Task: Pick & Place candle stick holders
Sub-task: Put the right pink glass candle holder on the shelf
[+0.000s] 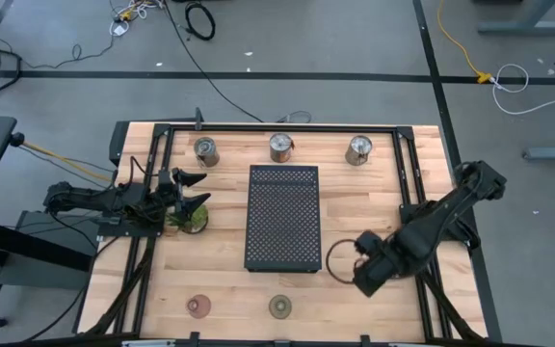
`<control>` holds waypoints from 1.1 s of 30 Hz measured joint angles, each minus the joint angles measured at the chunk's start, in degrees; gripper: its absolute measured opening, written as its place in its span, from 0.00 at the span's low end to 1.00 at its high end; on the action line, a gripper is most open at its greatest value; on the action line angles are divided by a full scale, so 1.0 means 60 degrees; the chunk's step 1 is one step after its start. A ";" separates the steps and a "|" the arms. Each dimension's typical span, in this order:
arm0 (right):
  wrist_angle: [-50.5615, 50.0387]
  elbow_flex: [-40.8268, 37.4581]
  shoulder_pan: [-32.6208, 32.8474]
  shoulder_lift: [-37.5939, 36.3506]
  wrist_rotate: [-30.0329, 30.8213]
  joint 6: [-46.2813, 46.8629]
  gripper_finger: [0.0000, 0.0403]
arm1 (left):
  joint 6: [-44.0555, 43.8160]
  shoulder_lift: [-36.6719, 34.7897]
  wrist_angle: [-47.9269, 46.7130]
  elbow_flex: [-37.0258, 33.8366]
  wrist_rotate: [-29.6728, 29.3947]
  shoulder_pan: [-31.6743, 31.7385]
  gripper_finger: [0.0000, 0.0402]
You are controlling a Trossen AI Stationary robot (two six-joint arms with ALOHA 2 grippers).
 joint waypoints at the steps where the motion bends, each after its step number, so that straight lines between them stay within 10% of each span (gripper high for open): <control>1: -0.0073 0.0105 -0.0201 -0.0064 0.0045 -0.0282 0.41 | 0.0000 0.0000 0.0000 0.0000 0.0000 0.0000 0.99; 33: -0.0955 0.3949 -0.6495 0.1239 0.0753 -0.9219 0.41 | 0.0004 0.0004 0.0017 0.0000 -0.0806 0.0000 0.99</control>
